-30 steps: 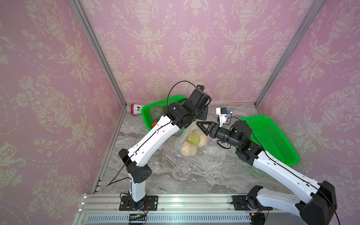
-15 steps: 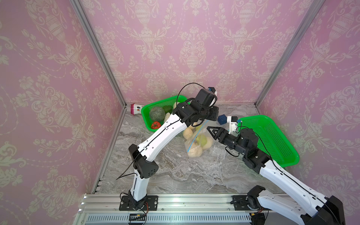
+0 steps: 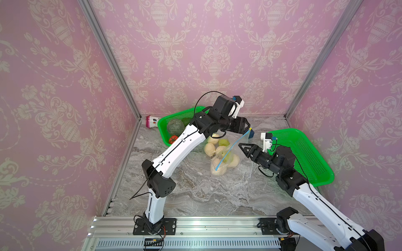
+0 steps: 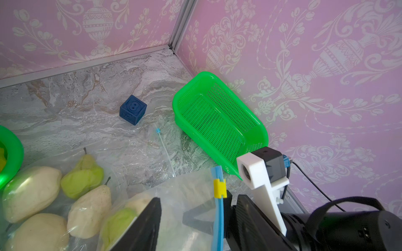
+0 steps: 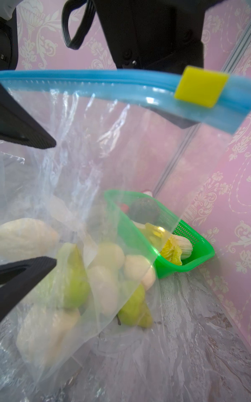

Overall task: Open the zip-top bag and take out the pear
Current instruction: Place the zipper food storage bag at the center of the board, then adjust the zipper food storage bag at the center of the board.

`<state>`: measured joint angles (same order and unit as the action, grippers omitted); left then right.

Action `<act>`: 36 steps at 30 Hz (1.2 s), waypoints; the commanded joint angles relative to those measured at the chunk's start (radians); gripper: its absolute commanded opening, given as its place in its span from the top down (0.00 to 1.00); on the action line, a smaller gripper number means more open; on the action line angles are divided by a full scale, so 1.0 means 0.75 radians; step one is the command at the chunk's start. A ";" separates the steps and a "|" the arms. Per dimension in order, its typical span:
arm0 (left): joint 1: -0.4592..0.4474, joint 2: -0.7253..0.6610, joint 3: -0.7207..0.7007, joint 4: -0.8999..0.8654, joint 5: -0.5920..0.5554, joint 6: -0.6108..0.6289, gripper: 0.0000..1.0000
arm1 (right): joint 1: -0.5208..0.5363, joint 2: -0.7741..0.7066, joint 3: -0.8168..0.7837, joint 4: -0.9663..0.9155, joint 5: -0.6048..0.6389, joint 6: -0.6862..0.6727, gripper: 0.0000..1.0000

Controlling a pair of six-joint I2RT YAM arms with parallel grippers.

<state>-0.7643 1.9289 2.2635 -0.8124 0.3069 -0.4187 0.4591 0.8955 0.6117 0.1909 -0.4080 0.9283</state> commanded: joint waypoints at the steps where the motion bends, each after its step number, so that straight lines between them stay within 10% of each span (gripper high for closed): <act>1: 0.045 -0.196 -0.118 -0.020 -0.033 0.052 0.42 | -0.005 -0.025 -0.001 0.022 -0.044 -0.012 0.19; 18: 0.141 -0.407 -0.751 0.227 0.236 0.043 0.55 | -0.004 -0.048 0.189 0.041 -0.114 0.151 0.18; 36: 0.017 -0.342 -0.844 0.407 0.539 0.075 0.56 | 0.001 -0.034 0.231 -0.308 0.094 0.072 0.24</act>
<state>-0.7444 1.6447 1.6318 -0.5270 0.6533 -0.3828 0.4591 0.8856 0.7456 0.0319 -0.3870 1.0245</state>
